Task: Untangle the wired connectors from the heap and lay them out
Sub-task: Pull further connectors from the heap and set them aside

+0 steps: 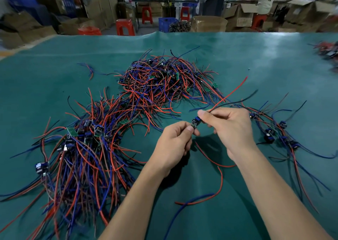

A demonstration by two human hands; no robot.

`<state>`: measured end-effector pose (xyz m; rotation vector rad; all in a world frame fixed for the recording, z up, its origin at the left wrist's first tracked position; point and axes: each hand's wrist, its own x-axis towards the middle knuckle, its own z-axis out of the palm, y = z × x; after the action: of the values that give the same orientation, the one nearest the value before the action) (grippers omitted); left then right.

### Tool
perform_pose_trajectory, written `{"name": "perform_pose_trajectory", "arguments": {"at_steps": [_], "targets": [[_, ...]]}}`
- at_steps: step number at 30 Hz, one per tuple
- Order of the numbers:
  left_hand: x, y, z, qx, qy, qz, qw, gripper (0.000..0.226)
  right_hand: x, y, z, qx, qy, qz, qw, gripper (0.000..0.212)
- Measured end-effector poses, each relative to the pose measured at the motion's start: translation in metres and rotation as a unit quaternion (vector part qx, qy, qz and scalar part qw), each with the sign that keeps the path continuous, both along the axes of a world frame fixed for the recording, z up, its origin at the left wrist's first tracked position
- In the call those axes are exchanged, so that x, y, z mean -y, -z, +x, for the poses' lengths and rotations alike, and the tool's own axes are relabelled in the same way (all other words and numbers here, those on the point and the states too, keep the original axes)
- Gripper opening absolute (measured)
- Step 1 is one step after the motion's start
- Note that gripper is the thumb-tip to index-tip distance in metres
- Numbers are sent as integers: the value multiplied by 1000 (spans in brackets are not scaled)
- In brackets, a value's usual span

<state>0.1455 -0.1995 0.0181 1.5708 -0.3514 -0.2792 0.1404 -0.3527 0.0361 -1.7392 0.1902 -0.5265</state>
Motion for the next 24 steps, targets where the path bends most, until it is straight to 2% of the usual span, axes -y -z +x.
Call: {"name": "perform_pose_trajectory", "arguments": {"at_steps": [2,9,12,14,17,20,22,24], "targets": [[0,0,-1,3,5,-2,1000,30,7,-1,1,14,42,-8,999,28],[0,1,-2,29,15,20,999,29,34,-9,-1,48,192,93,976,31],[0,2,-1,23,-7,23,999,31,45,-13,-2,66,257,220,938,21],[1,3,1,12,-48,17,999,30,47,-12,-1,54,265,288,919,21],[1,3,4,-7,-101,-26,995,29,30,-8,4,-6,186,294,938,19],[2,1,3,-8,-92,-54,994,27,1,1,2,-68,-2,168,983,23],[2,1,2,2,-69,-52,996,25,-14,7,-1,-71,-117,77,988,22],[2,0,2,7,-48,-43,998,24,-17,11,-1,-44,-130,25,990,20]]}}
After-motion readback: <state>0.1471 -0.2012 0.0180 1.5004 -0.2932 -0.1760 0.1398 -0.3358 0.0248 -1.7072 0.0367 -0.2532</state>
